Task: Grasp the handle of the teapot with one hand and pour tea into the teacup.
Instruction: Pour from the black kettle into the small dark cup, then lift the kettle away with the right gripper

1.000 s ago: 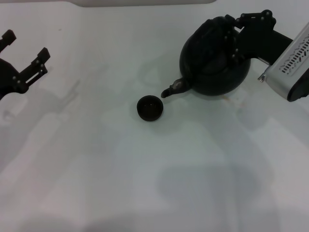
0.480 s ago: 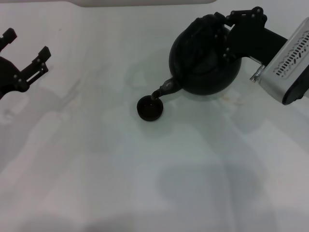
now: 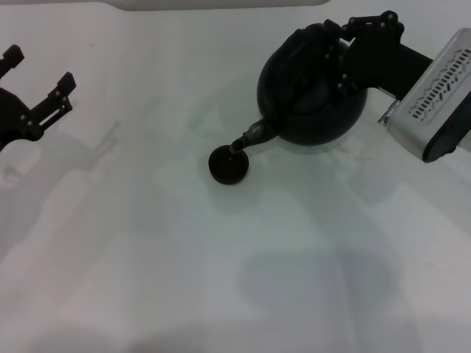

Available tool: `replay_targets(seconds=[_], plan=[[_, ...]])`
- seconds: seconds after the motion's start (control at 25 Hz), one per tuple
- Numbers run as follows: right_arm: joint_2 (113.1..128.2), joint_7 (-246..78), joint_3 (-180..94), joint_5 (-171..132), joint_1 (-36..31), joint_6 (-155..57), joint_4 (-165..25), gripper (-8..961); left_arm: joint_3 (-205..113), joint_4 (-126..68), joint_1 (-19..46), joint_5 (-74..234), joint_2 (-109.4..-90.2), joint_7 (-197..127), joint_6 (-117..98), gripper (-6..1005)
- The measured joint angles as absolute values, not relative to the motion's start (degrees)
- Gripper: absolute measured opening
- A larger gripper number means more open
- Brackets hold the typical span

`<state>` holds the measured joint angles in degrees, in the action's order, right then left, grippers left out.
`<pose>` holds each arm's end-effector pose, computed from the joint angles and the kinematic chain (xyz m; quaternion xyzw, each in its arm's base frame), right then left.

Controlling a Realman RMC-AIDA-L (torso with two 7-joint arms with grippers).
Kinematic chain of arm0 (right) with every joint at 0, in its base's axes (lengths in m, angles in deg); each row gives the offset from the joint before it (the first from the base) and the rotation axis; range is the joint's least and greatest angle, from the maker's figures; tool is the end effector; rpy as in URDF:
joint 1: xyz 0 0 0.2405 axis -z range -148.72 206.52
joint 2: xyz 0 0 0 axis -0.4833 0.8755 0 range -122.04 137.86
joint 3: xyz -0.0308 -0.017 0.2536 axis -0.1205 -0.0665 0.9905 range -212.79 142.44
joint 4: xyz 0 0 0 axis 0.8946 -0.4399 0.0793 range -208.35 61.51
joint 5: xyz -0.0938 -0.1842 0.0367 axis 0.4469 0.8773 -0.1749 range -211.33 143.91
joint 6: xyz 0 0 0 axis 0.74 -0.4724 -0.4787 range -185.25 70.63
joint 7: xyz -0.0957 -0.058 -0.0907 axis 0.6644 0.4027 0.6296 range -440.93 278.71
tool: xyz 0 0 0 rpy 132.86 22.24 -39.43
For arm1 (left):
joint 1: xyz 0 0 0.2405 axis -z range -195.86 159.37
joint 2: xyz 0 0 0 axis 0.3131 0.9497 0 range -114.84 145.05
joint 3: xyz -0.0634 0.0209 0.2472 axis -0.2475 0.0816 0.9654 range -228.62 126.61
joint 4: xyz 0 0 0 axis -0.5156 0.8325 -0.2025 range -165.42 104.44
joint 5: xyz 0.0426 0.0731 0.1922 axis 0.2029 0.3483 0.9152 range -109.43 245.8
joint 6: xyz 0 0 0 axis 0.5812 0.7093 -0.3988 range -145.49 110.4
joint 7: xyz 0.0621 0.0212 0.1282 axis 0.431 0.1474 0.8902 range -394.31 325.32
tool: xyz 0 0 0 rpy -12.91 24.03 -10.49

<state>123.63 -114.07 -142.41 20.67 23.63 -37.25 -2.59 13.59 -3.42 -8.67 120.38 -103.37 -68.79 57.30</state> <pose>0.2191 0.3301 -0.0322 -0.8782 -0.0430 0.0942 0.4669 -0.3347 0.2769 0.0156 -0.8063 -0.1494 -0.3213 0.4737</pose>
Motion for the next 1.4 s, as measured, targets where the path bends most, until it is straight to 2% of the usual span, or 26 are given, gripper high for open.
replay_targets(seconds=[1.4], plan=[[123.79,-105.53,-148.82,20.77,24.97,-46.36,3.68,101,13.5,-4.75,-7.87,120.02,-103.37,-67.37,56.18,875]])
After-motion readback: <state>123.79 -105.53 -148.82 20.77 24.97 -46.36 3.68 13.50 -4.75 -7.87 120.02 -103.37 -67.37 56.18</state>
